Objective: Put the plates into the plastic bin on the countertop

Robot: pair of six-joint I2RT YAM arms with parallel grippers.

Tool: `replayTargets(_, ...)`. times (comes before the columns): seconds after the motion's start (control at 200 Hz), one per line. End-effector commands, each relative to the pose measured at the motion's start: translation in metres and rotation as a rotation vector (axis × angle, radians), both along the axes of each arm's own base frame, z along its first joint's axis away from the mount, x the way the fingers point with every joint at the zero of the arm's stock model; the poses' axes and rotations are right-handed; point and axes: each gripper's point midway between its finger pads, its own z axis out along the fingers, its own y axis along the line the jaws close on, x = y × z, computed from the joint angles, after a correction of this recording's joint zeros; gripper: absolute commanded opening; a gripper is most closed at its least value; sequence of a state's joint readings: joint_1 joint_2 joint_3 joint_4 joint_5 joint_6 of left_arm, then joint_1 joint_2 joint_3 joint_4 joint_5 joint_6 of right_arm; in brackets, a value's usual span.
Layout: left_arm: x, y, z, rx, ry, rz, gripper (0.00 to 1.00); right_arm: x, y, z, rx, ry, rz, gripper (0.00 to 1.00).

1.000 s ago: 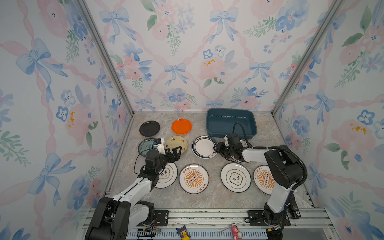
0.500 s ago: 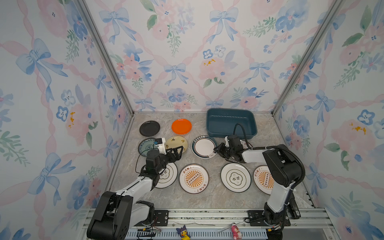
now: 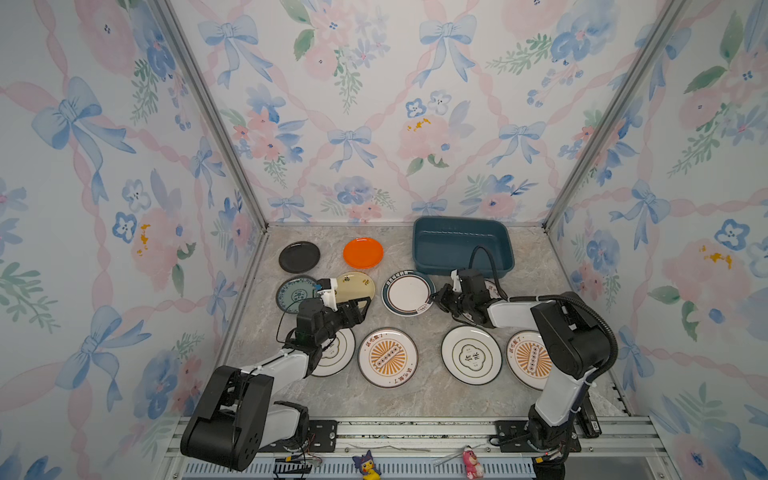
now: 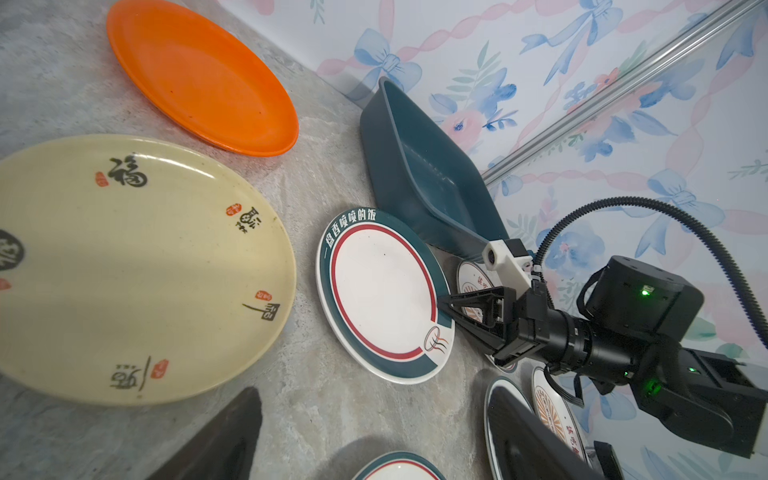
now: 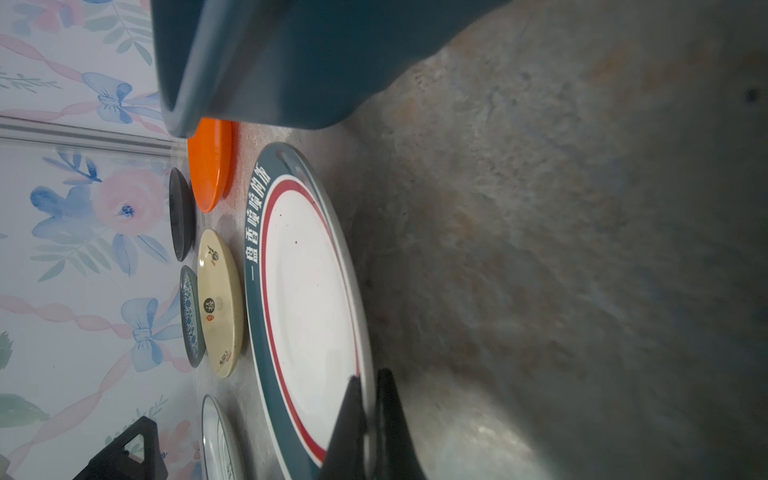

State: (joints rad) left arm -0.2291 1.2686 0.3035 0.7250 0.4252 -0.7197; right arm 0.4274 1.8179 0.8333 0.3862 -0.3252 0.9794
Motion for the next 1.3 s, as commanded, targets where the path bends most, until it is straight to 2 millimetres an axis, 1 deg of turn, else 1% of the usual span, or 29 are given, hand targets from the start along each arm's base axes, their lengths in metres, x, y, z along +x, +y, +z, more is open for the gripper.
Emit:
replayTargets(0.0,0.001,-0.010,0.009,-0.022,-0.024,-0.046,0.84,-0.010,-0.008,0.007,-0.018,0.000,0.007,0.00)
replayTargets(0.085,0.000,-0.012,0.006,-0.030,-0.011,-0.058,0.82,-0.016,-0.006,0.020,-0.009,-0.015,0.023,0.00)
replayTargets(0.15,0.000,-0.015,0.003,-0.041,0.000,-0.069,0.80,-0.019,-0.004,0.034,-0.003,-0.037,0.037,0.00)
replayTargets(0.17,0.000,-0.015,0.002,-0.046,0.004,-0.072,0.80,-0.022,-0.004,0.033,-0.009,-0.032,0.042,0.00)
replayTargets(0.185,0.000,-0.016,0.001,-0.050,0.006,-0.076,0.79,-0.022,-0.003,0.044,-0.001,-0.054,0.045,0.00)
replayTargets(0.33,0.000,-0.026,-0.004,-0.107,0.033,-0.119,0.74,-0.034,0.000,0.077,-0.009,-0.108,0.077,0.00)
replayTargets(0.455,0.004,-0.037,-0.008,-0.130,0.051,-0.150,0.70,-0.046,0.002,0.101,-0.020,-0.148,0.101,0.00)
replayTargets(0.58,0.006,-0.047,-0.003,-0.153,0.047,-0.178,0.66,-0.056,0.007,0.119,-0.014,-0.177,0.126,0.00)
replayTargets(0.7,0.006,-0.053,0.007,-0.160,0.022,-0.188,0.65,-0.063,0.009,0.130,-0.016,-0.198,0.138,0.00)
replayTargets(0.845,0.005,-0.060,0.016,-0.173,0.005,-0.213,0.65,-0.067,0.011,0.137,-0.017,-0.212,0.144,0.00)
replayTargets(0.925,0.005,-0.062,0.016,-0.171,0.005,-0.219,0.64,-0.068,0.014,0.140,-0.006,-0.222,0.153,0.00)
replayTargets(1.02,0.006,-0.064,0.013,-0.168,0.010,-0.225,0.62,-0.070,0.022,0.144,0.022,-0.236,0.179,0.00)
replayTargets(1.13,0.007,-0.067,0.014,-0.189,0.009,-0.238,0.58,-0.072,0.034,0.147,0.069,-0.238,0.215,0.00)
replayTargets(1.185,0.007,-0.070,0.016,-0.196,0.008,-0.245,0.55,-0.074,0.039,0.148,0.091,-0.239,0.236,0.00)
replayTargets(1.23,0.008,-0.071,0.018,-0.201,0.006,-0.251,0.49,-0.076,0.044,0.149,0.104,-0.244,0.253,0.00)
replayTargets(1.295,0.008,-0.074,0.022,-0.210,0.000,-0.273,0.33,-0.078,0.048,0.149,0.112,-0.247,0.273,0.00)
